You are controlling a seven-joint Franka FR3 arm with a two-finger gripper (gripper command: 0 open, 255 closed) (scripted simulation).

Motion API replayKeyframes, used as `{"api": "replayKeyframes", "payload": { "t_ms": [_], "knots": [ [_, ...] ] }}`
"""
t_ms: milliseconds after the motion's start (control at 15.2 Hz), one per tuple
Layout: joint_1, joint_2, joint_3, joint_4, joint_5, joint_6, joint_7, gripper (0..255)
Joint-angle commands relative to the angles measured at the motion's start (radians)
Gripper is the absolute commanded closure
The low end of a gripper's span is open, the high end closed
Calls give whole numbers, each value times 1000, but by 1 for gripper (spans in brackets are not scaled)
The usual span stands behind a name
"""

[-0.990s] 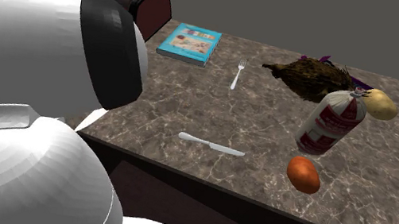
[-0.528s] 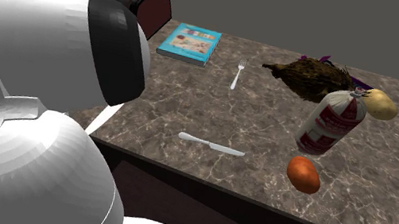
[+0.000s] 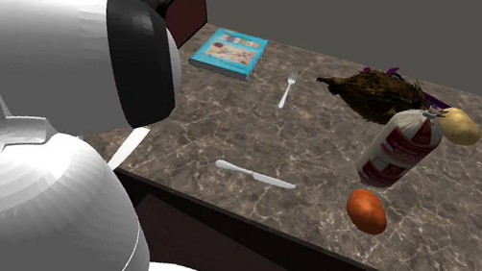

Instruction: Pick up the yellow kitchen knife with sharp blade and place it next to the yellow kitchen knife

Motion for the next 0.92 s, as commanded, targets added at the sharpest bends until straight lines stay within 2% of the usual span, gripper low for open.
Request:
{"api": "replayKeyframes", "payload": {
  "t_ms": [0, 66, 330, 858],
  "knots": [
    [0, 0, 0, 0, 0, 0, 0, 0],
    [0, 0, 0, 0, 0, 0, 0, 0],
    [1, -29, 4, 97, 15, -124, -10, 0],
    [1, -29, 4, 97, 15, -124, -10, 0]
  ]
}}
